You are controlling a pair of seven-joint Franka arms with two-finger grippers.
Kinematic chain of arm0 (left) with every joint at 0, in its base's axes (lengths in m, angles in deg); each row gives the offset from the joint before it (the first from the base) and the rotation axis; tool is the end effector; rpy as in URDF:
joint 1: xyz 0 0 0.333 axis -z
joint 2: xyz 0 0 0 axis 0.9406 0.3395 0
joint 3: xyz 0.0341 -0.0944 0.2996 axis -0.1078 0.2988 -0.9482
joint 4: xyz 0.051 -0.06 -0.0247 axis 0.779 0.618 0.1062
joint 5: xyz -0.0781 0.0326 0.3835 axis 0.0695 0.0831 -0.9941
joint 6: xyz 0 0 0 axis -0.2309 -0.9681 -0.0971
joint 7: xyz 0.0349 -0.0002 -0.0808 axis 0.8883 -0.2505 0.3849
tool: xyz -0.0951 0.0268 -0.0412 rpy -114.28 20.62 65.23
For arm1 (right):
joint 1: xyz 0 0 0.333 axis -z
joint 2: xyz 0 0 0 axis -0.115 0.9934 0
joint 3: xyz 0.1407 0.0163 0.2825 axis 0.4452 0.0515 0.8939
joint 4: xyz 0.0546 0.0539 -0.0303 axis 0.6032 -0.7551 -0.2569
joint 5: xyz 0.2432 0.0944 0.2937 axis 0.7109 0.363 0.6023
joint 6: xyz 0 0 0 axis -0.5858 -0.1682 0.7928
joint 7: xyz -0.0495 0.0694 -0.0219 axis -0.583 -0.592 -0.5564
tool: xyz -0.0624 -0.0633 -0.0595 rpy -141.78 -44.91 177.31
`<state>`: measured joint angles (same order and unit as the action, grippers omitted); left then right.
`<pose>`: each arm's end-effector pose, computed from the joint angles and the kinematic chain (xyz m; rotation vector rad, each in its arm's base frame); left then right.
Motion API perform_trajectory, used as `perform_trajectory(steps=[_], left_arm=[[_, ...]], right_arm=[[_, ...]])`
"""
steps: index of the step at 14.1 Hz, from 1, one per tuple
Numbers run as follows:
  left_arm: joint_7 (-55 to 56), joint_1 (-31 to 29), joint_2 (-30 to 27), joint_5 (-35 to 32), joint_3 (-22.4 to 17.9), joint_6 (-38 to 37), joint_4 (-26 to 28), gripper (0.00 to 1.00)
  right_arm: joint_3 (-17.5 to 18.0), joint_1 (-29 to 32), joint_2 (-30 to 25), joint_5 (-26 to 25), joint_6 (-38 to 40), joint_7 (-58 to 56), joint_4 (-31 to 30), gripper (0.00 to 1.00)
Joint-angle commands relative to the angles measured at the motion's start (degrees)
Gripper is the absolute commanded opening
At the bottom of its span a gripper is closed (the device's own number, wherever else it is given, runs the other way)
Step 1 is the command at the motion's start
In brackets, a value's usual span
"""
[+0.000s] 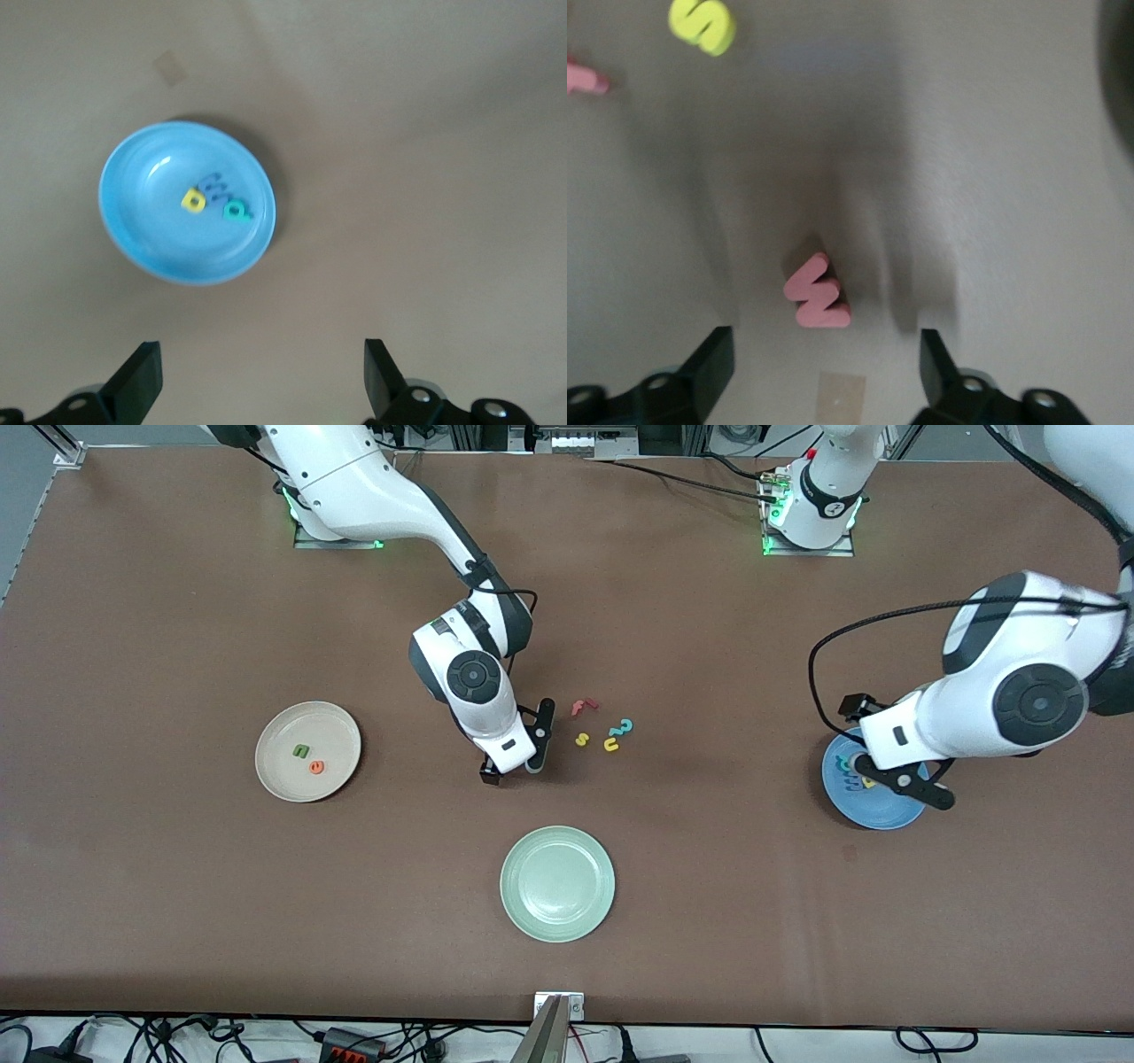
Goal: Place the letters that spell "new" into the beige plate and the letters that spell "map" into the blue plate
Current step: 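Release the m on the blue plate while the right gripper lowers to w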
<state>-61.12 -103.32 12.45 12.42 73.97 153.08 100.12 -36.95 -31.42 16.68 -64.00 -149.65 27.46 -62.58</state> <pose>0.6271 -0.0806 0.4435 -2.9766 0.5835 0.4914 0.5589 0.4107 0.1855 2.3167 2.0982 -0.0197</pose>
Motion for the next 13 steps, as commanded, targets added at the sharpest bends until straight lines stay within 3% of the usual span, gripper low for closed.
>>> perform_trajectory(steps=[1, 4, 7, 9, 11, 13], left_arm=[[2.39, 1.68, -3.78, 2.76, -0.38, -5.01, -4.67, 1.00], [3.36, 12.29, -12.14, 13.55, -18.69, -4.84, -4.84, 1.00], [3.01, 24.95, -16.89, 21.64, -37.16, -2.49, -3.44, 1.00], [3.36, 33.47, -22.41, 24.39, -48.42, 6.18, 4.69, 1.00], [3.19, 37.01, -29.17, 27.02, -53.81, 15.77, 14.97, 1.00], [2.57, 38.43, -32.80, 26.77, -55.06, 19.76, 20.36, 1.00]], right_arm=[[0.31, -0.91, 0.55, -0.35, -0.13, -6.34, 0.64, 0.68], [0.30, -1.71, 0.55, -0.53, -0.04, -10.74, 0.29, 0.64], [0.22, -1.79, 0.46, -0.62, -0.04, -11.98, 0.29, 0.60], [0.22, -1.88, 0.46, -0.71, -0.04, -13.46, 0.29, 0.57], [0.22, -1.97, 0.55, -0.79, -0.47, -13.74, 0.37, 0.54], [0.13, -1.88, 0.81, -0.88, -1.18, -13.65, 0.46, 0.54]])
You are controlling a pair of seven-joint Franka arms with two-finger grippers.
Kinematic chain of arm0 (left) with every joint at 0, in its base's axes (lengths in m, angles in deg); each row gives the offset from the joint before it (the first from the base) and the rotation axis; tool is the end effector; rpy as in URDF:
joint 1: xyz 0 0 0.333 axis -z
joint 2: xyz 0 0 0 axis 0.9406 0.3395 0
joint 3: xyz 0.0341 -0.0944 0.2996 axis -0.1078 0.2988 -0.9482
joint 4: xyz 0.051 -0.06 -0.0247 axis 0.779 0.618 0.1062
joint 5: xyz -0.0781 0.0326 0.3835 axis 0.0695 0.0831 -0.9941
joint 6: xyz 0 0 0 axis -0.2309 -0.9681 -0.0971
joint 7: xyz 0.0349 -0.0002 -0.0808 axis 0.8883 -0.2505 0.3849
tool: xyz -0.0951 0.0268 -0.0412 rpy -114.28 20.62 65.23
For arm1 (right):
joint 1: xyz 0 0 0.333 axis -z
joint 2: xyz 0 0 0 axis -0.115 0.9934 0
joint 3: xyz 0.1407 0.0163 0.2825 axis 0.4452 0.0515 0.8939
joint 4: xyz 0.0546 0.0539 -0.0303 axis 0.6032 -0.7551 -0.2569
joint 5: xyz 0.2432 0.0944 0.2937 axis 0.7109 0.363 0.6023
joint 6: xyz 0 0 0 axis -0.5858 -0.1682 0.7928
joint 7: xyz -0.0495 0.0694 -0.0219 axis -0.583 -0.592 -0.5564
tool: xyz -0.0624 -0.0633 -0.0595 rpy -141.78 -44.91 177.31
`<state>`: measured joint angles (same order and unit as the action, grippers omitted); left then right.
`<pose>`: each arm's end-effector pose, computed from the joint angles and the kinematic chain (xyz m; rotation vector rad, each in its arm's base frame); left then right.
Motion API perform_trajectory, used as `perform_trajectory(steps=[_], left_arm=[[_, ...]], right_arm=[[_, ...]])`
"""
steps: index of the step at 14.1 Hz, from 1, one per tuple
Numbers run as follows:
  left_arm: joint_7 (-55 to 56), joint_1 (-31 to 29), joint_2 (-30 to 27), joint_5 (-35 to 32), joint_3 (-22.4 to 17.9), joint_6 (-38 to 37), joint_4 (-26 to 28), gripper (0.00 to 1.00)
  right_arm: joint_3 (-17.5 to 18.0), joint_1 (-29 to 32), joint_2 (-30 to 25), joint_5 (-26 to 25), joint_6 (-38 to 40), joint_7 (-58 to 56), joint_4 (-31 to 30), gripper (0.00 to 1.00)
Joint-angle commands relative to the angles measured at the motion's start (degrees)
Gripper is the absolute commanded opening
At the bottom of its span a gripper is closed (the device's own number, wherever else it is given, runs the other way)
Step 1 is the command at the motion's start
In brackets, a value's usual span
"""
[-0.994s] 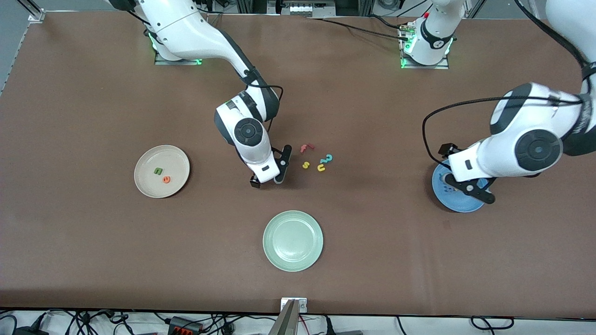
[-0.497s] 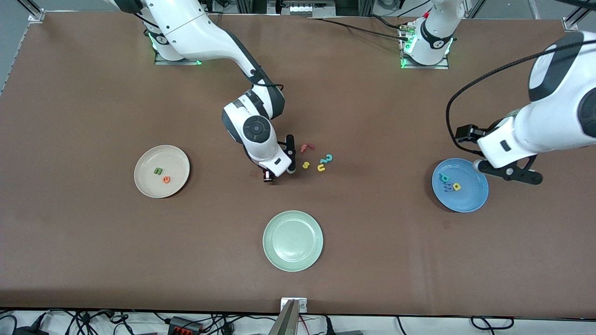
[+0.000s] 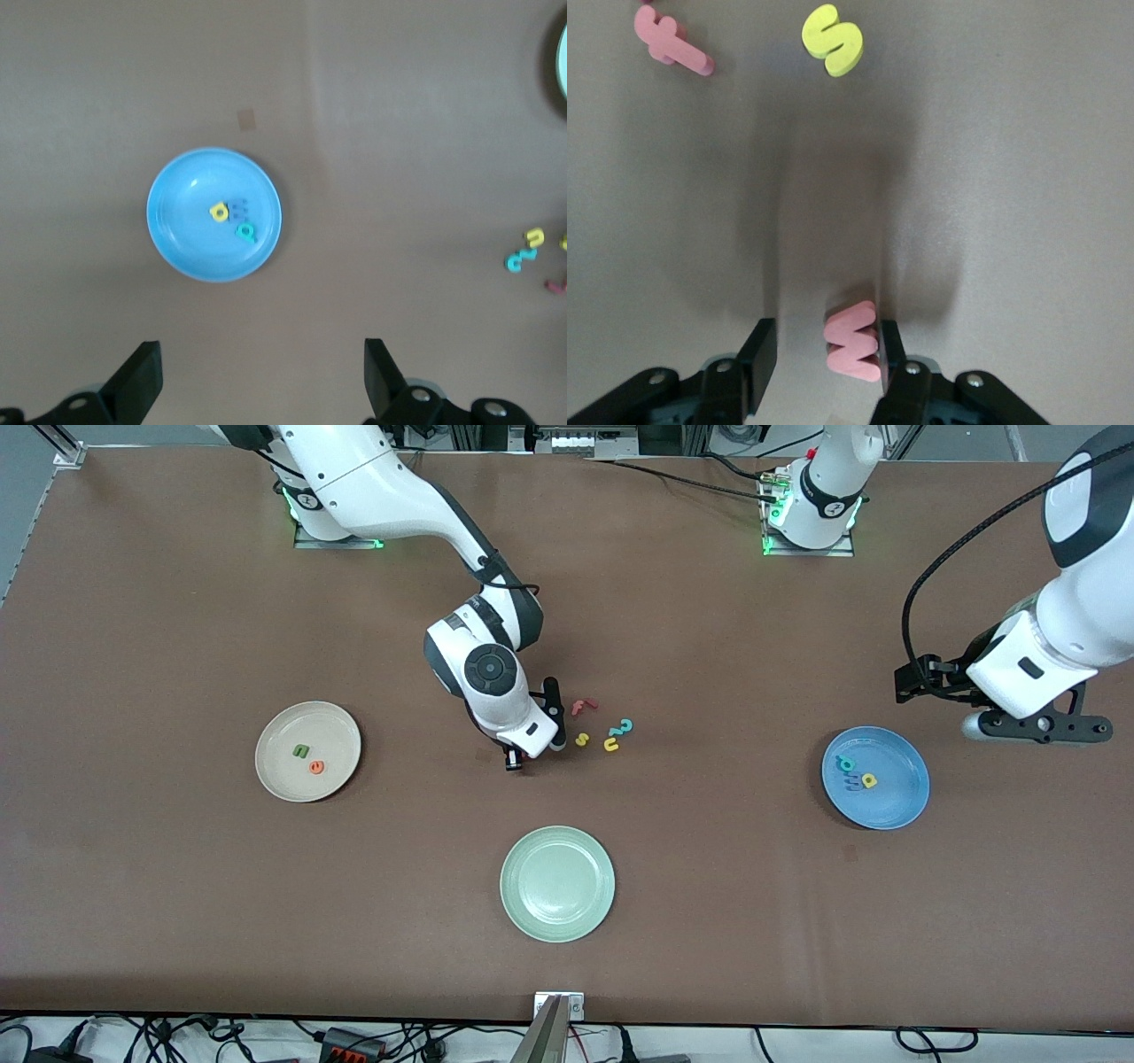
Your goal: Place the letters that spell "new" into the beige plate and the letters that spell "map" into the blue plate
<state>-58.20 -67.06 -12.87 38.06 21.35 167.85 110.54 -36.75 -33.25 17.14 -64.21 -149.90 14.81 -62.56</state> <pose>0.5876 -0.0499 0.5442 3.1386 -0.0429 -0.0578 0.5438 0.4295 0.1804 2.0285 2.3799 -0.0273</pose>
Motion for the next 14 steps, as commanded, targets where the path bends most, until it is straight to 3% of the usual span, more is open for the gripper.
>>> perform_trajectory(steps=[1, 3, 5, 9, 12, 14], left_arm=[[-0.60, 2.09, -7.67, 1.04, -2.44, 5.00, 10.31, 1.00], [-1.39, 0.35, -7.32, 0.87, -0.87, 5.18, 10.23, 1.00], [-6.21, -4.57, -7.41, 0.78, 4.48, 5.09, 9.62, 1.00], [-6.14, -5.11, -6.80, 0.95, 4.86, 4.56, 8.65, 1.00], [-6.40, -5.12, -6.53, 0.87, 4.94, 4.56, 8.38, 1.00], [-6.67, -5.29, -6.53, 0.87, 4.94, 3.95, 8.38, 1.00]], right_arm=[[-0.07, -0.05, 0.44, -0.58, -1.36, -1.00, 0.44, 0.54], [-0.07, 0.13, 0.97, -0.49, -1.63, -0.83, 0.52, 0.54], [-0.07, 0.22, 1.14, -0.40, -1.72, -0.48, 0.70, 0.54], [-0.07, 0.57, 1.76, 0.12, -2.42, 0.14, 0.70, 0.53], [-0.07, 0.13, 1.85, 0.12, -2.42, 0.32, 0.70, 0.18], [-0.07, 0.65, 1.76, 0.12, -2.33, 0.32, 0.70, 0.05]])
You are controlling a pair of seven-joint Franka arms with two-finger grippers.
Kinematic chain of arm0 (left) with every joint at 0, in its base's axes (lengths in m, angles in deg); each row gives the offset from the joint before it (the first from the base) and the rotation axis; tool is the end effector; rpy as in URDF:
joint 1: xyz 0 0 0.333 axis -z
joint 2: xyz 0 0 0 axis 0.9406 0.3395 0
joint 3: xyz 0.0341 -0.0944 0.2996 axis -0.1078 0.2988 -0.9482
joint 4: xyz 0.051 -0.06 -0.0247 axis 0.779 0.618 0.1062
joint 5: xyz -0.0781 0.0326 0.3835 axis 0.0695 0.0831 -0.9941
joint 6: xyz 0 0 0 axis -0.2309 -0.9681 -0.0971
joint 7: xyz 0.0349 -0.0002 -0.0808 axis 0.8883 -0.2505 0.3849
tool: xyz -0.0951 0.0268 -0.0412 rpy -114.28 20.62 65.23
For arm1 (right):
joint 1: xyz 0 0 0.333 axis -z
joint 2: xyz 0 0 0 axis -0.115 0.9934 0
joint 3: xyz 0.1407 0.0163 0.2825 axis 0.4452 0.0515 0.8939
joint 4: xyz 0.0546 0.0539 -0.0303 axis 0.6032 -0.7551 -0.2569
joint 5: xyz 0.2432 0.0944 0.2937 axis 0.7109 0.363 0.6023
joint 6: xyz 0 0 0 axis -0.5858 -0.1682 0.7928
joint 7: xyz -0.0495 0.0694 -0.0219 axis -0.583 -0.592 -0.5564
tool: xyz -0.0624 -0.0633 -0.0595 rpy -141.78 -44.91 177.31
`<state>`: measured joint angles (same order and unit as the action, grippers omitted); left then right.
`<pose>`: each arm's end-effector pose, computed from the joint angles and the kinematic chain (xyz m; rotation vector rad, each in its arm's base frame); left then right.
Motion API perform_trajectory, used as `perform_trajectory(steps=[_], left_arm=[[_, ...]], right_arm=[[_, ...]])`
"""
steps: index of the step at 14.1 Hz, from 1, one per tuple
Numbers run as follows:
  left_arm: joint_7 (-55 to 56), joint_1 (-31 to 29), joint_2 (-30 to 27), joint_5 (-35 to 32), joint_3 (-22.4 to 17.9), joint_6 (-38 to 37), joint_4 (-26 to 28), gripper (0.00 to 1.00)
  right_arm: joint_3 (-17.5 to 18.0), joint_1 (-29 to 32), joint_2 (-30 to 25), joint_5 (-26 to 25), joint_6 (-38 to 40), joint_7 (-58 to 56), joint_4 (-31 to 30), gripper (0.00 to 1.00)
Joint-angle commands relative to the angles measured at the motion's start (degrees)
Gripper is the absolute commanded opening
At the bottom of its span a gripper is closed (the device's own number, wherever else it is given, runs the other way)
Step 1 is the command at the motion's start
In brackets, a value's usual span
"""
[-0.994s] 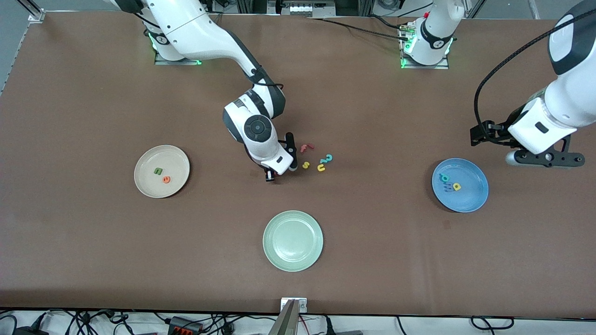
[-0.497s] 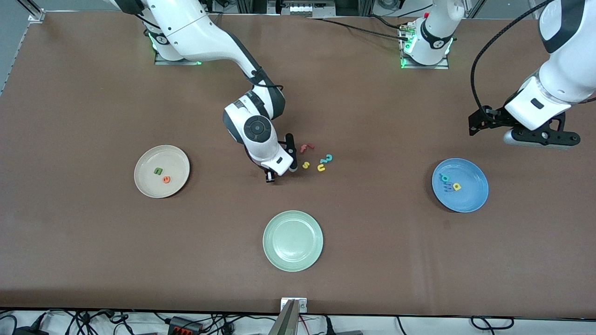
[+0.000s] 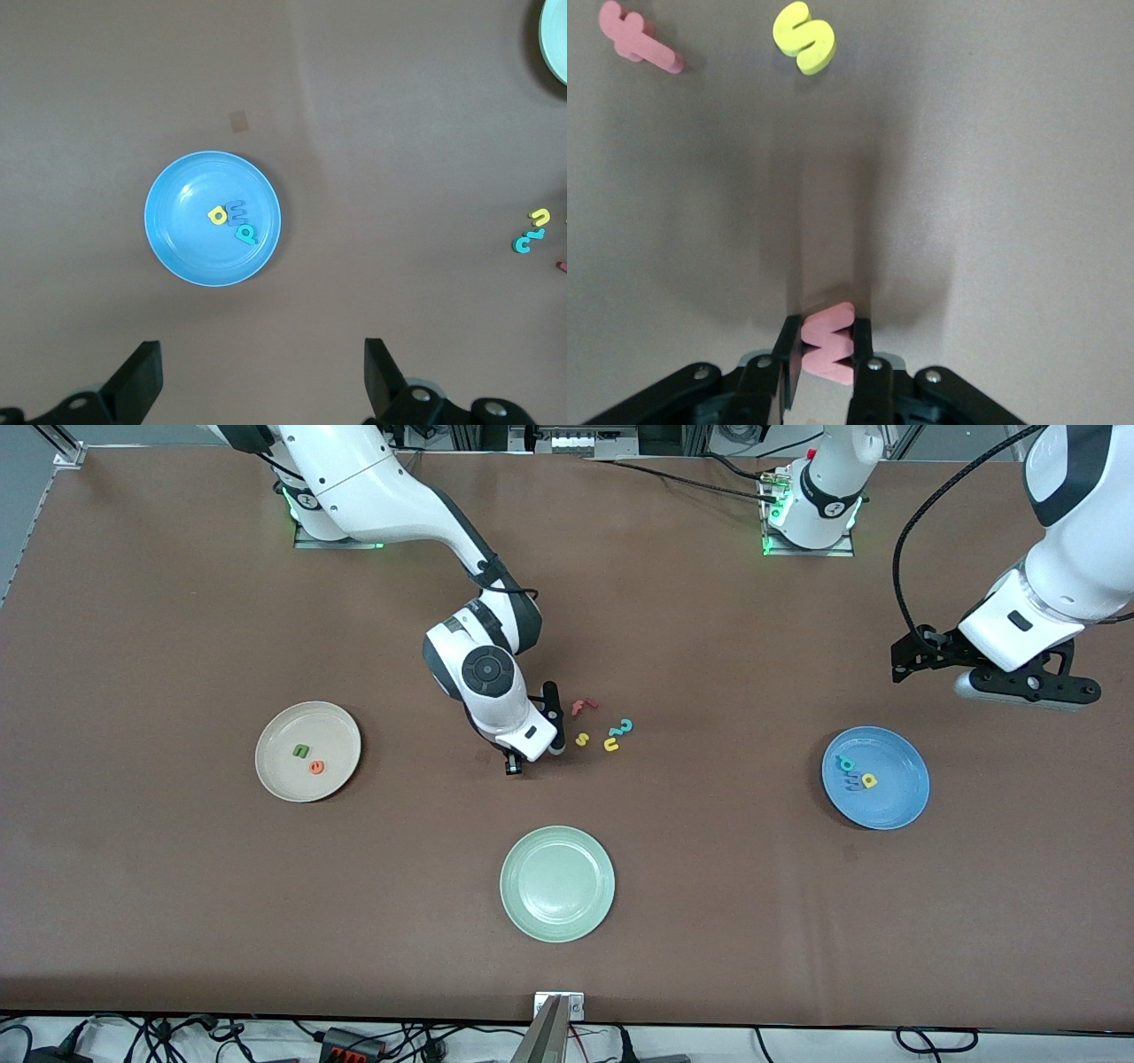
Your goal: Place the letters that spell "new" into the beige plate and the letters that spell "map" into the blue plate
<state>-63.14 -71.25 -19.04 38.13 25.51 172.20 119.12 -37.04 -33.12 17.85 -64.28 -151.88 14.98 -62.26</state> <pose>0.5580 -0.0481 0.5409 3.1348 -0.1770 -0.0045 0.5494 0.4281 0.1771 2.0310 2.3648 0.0133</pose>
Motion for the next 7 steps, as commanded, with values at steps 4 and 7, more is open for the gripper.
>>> perform_trajectory(steps=[4, 7], left_arm=[[-1.56, -1.28, 0.25, 0.79, 0.69, -0.58, -0.28, 1.00], [-1.56, -1.20, 0.25, 0.71, 0.78, -0.58, -0.37, 1.00]], right_arm=[[-0.48, 2.36, -0.78, 0.19, 1.48, 3.64, -0.03, 0.04], [-0.91, 7.97, -4.30, 0.10, 12.97, 5.50, -0.04, 0.05]])
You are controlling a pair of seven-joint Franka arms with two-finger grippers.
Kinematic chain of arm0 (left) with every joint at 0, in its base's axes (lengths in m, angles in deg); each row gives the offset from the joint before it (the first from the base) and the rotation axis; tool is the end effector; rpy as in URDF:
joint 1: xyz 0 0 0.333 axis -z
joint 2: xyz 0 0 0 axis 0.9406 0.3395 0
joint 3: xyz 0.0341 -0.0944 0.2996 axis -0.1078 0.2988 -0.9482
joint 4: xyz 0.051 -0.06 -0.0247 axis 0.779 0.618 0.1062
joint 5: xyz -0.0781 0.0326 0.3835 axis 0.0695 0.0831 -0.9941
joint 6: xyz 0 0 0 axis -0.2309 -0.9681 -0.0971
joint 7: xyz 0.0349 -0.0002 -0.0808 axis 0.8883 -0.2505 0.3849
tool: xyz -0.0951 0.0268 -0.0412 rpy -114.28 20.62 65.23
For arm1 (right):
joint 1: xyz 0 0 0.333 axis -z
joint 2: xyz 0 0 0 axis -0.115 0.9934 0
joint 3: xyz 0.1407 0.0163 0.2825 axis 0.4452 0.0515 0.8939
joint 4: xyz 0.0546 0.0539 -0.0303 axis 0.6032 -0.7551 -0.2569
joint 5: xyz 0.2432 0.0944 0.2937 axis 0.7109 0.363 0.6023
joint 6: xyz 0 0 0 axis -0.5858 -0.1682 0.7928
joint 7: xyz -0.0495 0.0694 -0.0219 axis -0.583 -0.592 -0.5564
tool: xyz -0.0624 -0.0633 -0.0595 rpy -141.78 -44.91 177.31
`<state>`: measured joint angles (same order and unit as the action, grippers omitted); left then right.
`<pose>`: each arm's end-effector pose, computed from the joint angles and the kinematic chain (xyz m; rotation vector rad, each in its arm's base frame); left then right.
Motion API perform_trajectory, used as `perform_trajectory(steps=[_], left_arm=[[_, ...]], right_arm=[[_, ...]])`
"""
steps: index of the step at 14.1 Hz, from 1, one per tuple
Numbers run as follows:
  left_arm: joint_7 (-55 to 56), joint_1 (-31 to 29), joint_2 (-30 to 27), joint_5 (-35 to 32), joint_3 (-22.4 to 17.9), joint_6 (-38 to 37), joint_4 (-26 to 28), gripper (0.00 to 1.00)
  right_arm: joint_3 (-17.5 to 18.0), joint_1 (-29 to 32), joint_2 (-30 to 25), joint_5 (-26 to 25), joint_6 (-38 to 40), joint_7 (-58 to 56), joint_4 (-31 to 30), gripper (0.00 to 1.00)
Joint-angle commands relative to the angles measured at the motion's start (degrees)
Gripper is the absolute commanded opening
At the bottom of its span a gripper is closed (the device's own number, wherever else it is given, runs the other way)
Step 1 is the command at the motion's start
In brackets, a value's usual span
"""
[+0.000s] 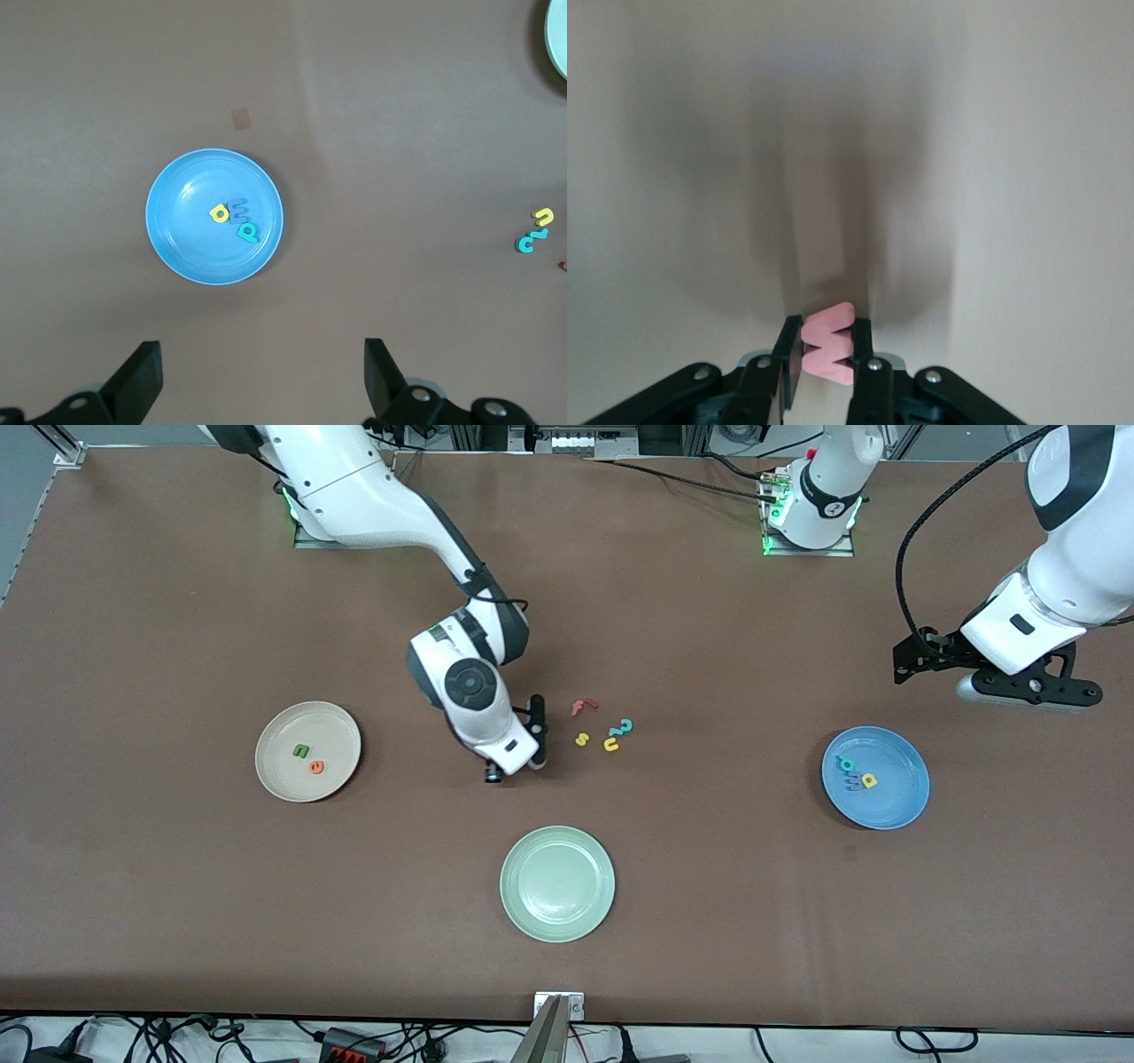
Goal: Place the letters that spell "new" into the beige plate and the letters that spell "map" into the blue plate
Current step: 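Carry the pink w to the beige plate with the right gripper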
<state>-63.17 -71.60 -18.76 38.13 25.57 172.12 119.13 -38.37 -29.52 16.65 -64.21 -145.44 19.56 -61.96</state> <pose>0.5591 -0.0452 0.5380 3.1348 -0.1698 -0.0146 0.5769 0.3769 0.1847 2.2164 2.1924 -0.1220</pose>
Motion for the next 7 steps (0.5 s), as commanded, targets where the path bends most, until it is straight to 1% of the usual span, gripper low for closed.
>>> perform_trajectory(steps=[1, 2, 4, 6, 7], left_arm=[[-1.44, -0.75, -0.12, 0.71, 0.81, -0.50, -0.38, 1.00], [-1.44, -0.75, -0.12, 0.71, 0.90, -0.50, -0.38, 1.00], [-1.44, -0.75, -0.03, 0.71, 0.90, -0.50, -0.90, 1.00], [-1.52, -0.57, 1.02, 0.71, 0.90, -0.59, -2.22, 1.00], [-1.44, -0.57, 1.29, 0.71, 0.90, -0.59, -3.01, 1.00]], right_arm=[[0.23, 6.82, -3.72, 0.03, 10.22, 0.66, -0.42, 0.05], [0.31, 9.98, -3.98, -0.05, 13.73, 0.05, -0.43, 0.05], [0.31, 15.09, -4.25, -0.41, 17.36, -2.31, -1.12, 0.05], [0.31, 17.83, -6.96, -0.41, 18.69, -3.99, -3.92, 0.05], [0.23, 18.62, -8.97, -0.58, 18.61, -4.08, -6.38, 0.05]])
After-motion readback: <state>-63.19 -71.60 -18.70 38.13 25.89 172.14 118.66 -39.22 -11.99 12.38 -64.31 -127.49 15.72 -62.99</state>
